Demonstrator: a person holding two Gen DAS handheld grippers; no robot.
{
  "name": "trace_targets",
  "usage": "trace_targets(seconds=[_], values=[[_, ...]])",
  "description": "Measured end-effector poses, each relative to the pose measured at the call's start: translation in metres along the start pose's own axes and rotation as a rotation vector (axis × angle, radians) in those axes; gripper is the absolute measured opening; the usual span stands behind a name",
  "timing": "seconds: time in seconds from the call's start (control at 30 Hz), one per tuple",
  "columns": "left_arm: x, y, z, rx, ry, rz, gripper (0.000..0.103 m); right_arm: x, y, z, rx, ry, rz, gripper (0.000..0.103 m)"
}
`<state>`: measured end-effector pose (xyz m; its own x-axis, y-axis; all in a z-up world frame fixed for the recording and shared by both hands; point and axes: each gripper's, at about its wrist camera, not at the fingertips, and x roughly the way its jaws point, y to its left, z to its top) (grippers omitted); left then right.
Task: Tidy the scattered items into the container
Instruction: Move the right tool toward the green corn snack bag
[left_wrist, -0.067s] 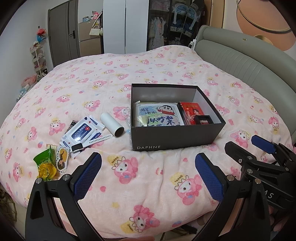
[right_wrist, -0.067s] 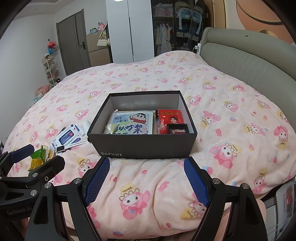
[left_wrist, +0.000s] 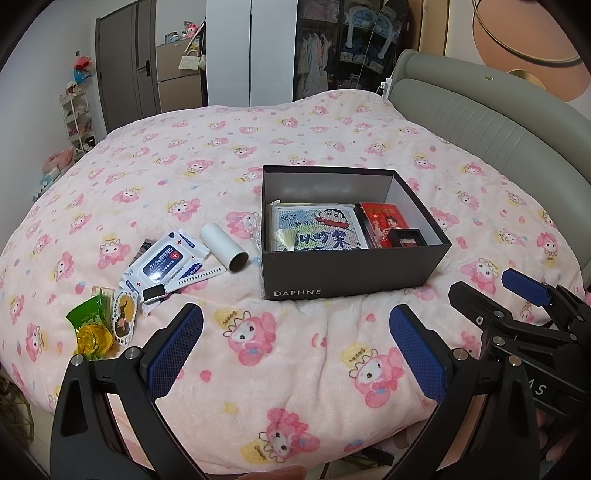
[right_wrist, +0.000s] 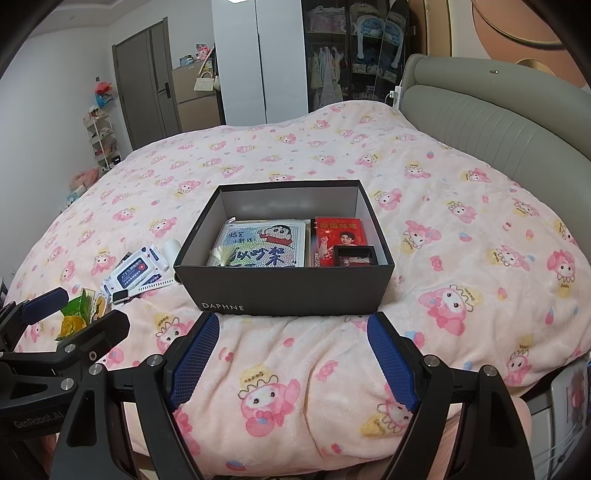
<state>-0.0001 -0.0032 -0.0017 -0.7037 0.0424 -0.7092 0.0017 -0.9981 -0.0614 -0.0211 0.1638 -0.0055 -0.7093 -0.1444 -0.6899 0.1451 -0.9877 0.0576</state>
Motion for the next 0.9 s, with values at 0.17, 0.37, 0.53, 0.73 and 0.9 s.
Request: trace_targets(seconds=[0.17,0.37,0.53,0.73,0.9], values=[[0.002,0.007,-0.002,-0.004,0.002,0.003,0.102,0.004,0.007,0.0,-0.008,0.005,0.005,0.081],[0.005,0.02,-0.008,-0.03,0.008,-0.002,0.102,0.011,0.013,-0.001,-0.022,0.014,0.012,0.081],[0.005,0.039,-0.014,-0.064,0.016,0.003,0.102,0.013,0.031,-0.004,-0.058,0.023,0.012,0.081],[0.008,0.077,-0.026,-0.145,0.03,0.025,0.102,0.022,0.058,-0.007,-0.136,0.033,0.027,0.081],[0.013,0.12,-0.038,-0.235,0.045,0.046,0.102,0.037,0.096,-0.006,-0.236,0.05,0.068,0.081]])
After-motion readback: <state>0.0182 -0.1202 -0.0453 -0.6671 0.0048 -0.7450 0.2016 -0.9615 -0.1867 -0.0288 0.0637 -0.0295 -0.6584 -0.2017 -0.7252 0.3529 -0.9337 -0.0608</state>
